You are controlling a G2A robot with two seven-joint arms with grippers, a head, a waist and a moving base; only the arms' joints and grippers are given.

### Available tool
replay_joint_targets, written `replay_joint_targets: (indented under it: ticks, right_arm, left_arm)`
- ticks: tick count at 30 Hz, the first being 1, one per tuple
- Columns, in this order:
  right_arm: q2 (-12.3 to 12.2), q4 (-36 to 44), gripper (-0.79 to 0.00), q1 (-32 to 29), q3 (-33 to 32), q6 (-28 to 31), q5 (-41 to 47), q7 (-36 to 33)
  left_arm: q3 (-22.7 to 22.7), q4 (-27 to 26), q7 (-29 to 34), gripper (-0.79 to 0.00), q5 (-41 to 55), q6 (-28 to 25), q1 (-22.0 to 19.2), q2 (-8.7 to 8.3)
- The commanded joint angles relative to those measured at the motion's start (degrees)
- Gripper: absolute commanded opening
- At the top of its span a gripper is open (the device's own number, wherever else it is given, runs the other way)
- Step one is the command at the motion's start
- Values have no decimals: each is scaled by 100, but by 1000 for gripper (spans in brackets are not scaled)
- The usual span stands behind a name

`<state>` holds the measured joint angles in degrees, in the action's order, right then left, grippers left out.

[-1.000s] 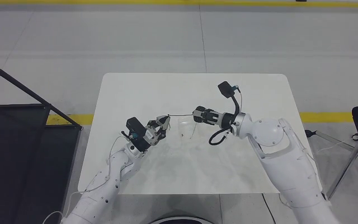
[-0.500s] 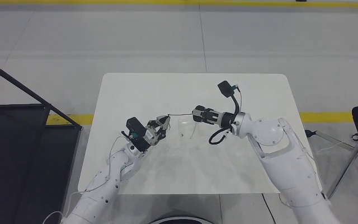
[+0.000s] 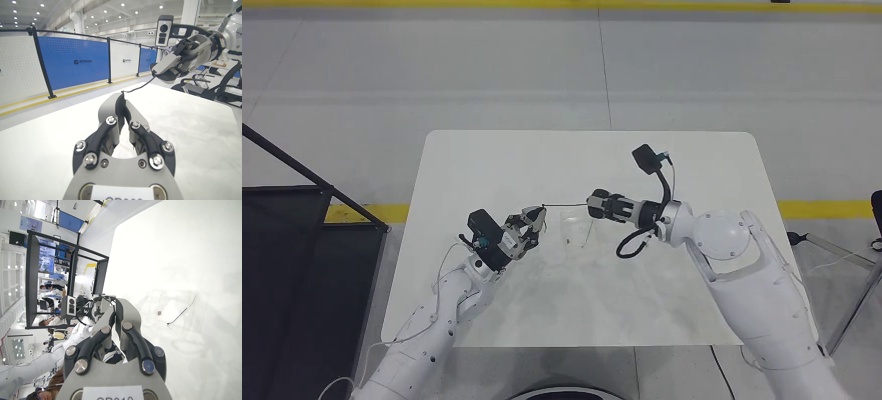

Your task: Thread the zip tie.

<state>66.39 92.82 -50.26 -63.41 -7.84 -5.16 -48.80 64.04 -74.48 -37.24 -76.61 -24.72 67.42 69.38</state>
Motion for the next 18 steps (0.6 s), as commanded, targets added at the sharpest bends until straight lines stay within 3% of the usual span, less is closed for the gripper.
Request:
replay_joint_targets:
  ticks: [1,18]
  right_arm:
    - [-5,5,-785,-3,-13,-8,-10,-25]
    - [-37,115,-785,-142,-113,179,48,-38]
  left_arm:
    - [0,0,0,-785,0,0,0,0]
    - [0,0,0,-785,0,0,0,0]
